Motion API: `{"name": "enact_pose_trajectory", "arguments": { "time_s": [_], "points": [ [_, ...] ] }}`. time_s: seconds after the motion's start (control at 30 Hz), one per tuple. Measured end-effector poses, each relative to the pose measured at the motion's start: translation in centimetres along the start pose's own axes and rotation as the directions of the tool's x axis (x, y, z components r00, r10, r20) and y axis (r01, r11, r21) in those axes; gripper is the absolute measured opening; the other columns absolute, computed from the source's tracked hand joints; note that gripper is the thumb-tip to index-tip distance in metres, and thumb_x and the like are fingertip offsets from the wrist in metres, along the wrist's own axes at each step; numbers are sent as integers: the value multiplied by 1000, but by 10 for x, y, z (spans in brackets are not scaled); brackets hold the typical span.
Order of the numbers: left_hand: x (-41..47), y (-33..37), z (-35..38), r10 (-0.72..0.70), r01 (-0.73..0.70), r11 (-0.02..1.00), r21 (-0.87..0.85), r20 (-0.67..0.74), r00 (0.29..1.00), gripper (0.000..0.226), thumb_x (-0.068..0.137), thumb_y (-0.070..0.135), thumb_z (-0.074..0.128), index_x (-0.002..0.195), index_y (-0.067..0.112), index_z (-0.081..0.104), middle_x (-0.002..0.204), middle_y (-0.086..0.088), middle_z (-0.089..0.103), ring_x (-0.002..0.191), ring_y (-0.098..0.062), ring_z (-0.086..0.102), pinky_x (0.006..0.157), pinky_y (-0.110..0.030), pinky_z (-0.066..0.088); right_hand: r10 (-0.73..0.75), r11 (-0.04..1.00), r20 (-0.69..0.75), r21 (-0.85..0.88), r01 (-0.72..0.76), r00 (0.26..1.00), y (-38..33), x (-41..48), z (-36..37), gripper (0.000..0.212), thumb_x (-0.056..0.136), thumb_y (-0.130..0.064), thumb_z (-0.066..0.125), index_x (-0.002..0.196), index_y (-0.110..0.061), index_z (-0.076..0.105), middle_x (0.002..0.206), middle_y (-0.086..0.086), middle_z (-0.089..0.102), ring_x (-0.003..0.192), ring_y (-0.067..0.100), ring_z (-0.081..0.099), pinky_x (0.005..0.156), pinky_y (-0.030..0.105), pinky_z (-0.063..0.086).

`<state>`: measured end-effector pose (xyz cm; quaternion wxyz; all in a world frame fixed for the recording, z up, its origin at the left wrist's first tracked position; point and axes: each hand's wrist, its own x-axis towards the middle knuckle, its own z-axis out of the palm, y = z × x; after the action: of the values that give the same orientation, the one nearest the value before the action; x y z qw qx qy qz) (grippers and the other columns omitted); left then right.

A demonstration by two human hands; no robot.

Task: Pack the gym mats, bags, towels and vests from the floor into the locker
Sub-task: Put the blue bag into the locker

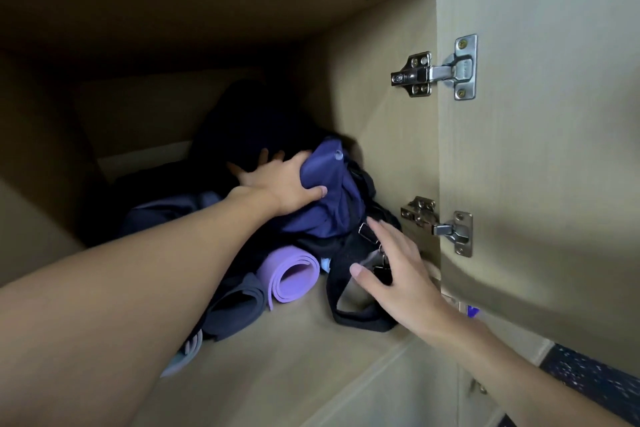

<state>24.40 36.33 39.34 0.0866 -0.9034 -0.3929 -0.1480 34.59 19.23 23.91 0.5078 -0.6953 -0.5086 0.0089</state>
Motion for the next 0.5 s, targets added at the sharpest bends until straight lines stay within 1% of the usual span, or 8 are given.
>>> {"name": "enact_pose_trajectory", "arguments": {
  "time_s": [0.07,0.1,0.13,0.2,0.27,0.3,0.4,0.5],
  "points": [
    [-8,3,-1,16,-15,999,31,-31,999,81,83,76,51,150,47,16,160,-1,29,151,-33,15,106,-80,9,78,994,22,-85,-76,997,-1,-19,-4,99,64,-76,53,152,-36,27,152,-12,30,142,9,23,118,37,25],
    [-13,5,-2,23,-21,999,40,-44,999,82,84,74,51,151,45,14,161,-1,27,151,-32,15,107,-80,8,108,990,48,-99,-103,993,-1,-26,-5,104,61,-76,56,151,-32,28,147,-11,33,139,10,29,116,36,28],
    [-18,7,-3,27,-25,999,40,-57,998,84,85,73,50,152,43,12,161,-1,25,151,-31,15,108,-79,8,131,988,74,-93,-124,989,0,-32,-4,105,62,-72,64,151,-30,30,142,-9,37,136,10,34,114,33,30],
    [-29,10,-6,27,-26,1000,13,-76,997,87,86,70,51,155,38,8,161,-3,23,151,-30,14,109,-77,9,159,985,98,-80,-152,982,2,-41,-2,91,71,-54,79,147,-25,39,133,-7,46,128,10,44,107,24,35],
    [-40,12,-8,30,-32,999,-25,-93,995,91,87,67,53,157,33,4,162,-3,19,151,-30,13,110,-76,11,168,981,81,-112,-159,982,1,-43,3,70,77,-43,80,136,-19,52,120,-5,56,110,9,52,89,15,38],
    [-46,13,-8,38,-42,998,-41,-100,994,94,87,66,54,157,31,3,163,-2,16,151,-29,11,111,-75,12,177,979,72,-112,-168,982,0,-42,6,61,79,-40,80,131,-17,56,111,-5,58,100,9,53,80,15,38],
    [-62,16,-5,61,-65,997,-49,-84,995,99,89,63,54,158,27,-6,167,-2,2,153,-25,3,114,-71,12,189,979,43,-90,-185,981,-5,-35,20,41,82,-31,79,117,-14,63,99,0,63,84,13,54,73,20,38],
    [-73,13,-2,74,-77,996,-53,-56,996,98,91,59,53,158,26,-11,168,2,-8,154,-24,-4,116,-69,8,176,969,8,-178,-172,984,-3,-21,32,28,88,-26,74,107,-8,65,98,7,65,85,24,57,72,28,39]
  ]
}}
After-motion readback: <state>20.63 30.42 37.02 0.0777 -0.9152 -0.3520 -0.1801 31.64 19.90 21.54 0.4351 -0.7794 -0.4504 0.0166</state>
